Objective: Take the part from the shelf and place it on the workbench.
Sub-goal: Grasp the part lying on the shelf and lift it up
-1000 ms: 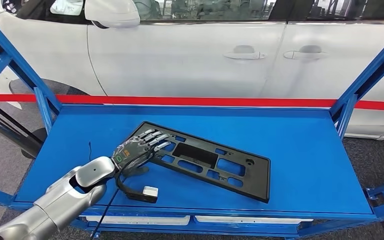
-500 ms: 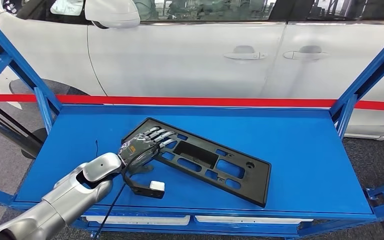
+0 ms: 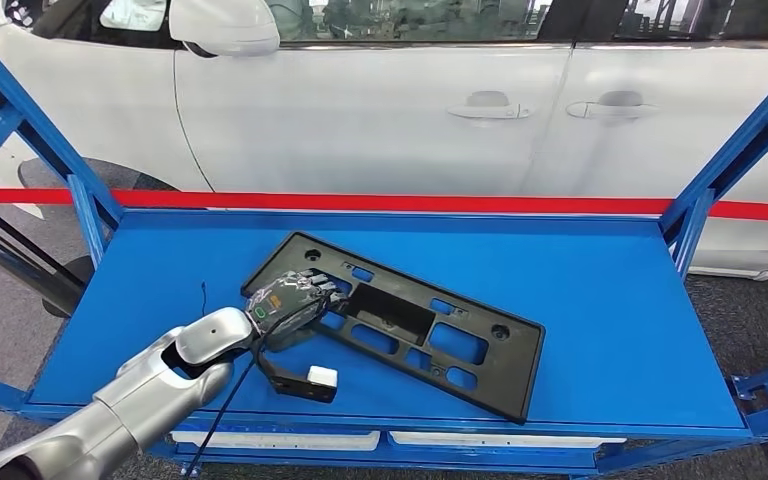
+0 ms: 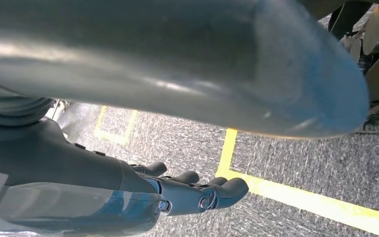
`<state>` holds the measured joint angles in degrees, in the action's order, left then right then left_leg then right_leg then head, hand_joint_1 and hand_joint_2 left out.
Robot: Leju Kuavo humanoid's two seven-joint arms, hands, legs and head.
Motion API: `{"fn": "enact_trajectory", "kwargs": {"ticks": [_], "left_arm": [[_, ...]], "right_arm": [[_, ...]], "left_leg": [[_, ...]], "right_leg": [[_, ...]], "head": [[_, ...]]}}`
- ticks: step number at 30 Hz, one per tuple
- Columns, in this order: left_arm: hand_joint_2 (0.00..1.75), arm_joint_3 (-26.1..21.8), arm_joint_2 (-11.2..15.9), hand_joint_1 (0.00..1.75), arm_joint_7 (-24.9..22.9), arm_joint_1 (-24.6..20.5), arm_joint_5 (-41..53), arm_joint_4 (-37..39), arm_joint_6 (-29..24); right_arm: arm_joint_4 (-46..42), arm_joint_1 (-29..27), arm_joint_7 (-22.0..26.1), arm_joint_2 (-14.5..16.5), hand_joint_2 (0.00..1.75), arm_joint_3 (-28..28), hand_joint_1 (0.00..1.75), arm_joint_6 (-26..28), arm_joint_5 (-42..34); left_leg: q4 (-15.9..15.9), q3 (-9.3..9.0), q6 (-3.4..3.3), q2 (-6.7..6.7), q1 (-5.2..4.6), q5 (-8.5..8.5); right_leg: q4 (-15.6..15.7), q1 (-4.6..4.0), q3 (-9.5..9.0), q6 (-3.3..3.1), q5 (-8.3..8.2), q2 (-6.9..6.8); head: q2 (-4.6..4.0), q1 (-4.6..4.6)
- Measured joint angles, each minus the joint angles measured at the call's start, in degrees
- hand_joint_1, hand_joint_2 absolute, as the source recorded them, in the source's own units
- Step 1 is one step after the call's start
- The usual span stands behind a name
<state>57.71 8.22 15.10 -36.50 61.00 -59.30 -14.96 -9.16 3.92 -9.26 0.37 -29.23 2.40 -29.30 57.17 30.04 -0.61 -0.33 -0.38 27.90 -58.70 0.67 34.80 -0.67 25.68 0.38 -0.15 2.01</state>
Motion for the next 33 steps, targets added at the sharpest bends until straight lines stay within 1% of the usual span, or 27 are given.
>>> {"fn": "enact_trajectory", "kwargs": {"ticks": [3, 5, 9, 12, 13, 16, 33], "left_arm": [[1.75, 0.4, -0.2, 1.54, 0.0, -0.5, 0.2, 0.0, 0.2], [1.75, 0.9, -0.3, 1.47, 0.0, -0.7, 0.3, 0.0, 0.3], [1.75, 1.6, -0.5, 1.44, -0.1, -0.8, 0.4, 0.0, 0.4], [1.75, 2.3, -0.5, 1.52, -0.3, -0.8, 0.2, 0.0, 0.4], [1.75, 2.4, -0.5, 1.60, -0.4, -0.8, 0.2, 0.0, 0.4], [1.75, 2.6, -0.5, 1.75, -0.6, -0.8, 0.2, 0.0, 0.3], [1.75, 3.1, -0.6, 1.75, -1.4, -0.8, -0.4, 0.0, 0.3]], "right_arm": [[0.0, 0.0, -0.1, 0.0, 0.00, 0.0, 0.00, 0.0, -0.1], [0.0, 0.0, -0.1, 0.0, 0.00, 0.0, 0.00, 0.0, -0.1], [0.0, 0.0, -0.2, 0.0, 0.00, 0.0, 0.00, 0.0, -0.4], [0.0, 0.0, -0.2, 0.0, 0.00, 0.0, 0.00, 0.0, -0.6], [0.0, 0.0, -0.2, 0.0, 0.00, 0.0, 0.00, 0.0, -0.7], [0.0, 0.0, -0.2, 0.0, 0.00, 0.0, 0.00, 0.0, -0.8], [0.0, 0.0, -0.2, 0.0, 0.00, 0.0, 0.00, 0.0, -1.1]], "left_leg": [[0.0, 0.03, 0.00, 0.00, 0.00, 0.01], [0.0, 0.03, 0.00, 0.00, 0.00, 0.01], [0.0, 0.03, 0.00, 0.00, 0.00, 0.01], [0.0, 0.03, 0.00, 0.00, 0.00, 0.01], [0.0, 0.03, 0.00, 0.00, 0.00, 0.01], [0.0, 0.03, 0.00, 0.00, 0.00, 0.01], [0.0, 0.03, 0.00, 0.00, 0.00, 0.01]], "right_leg": [[0.0, 0.00, 0.00, 0.00, 0.00, 0.01], [0.0, 0.00, 0.00, 0.00, 0.00, 0.02], [0.0, -0.01, 0.00, 0.00, 0.00, 0.04], [0.0, -0.02, 0.00, 0.00, 0.00, 0.04], [0.0, -0.02, 0.00, 0.00, 0.00, 0.04], [0.0, -0.02, 0.00, 0.00, 0.00, 0.04], [0.0, -0.01, 0.00, 0.00, 0.00, 0.03]], "head": [[0.00, 0.00], [0.00, 0.00], [0.00, 0.00], [0.00, 0.00], [0.00, 0.00], [0.00, 0.00], [0.00, 0.00]]}}
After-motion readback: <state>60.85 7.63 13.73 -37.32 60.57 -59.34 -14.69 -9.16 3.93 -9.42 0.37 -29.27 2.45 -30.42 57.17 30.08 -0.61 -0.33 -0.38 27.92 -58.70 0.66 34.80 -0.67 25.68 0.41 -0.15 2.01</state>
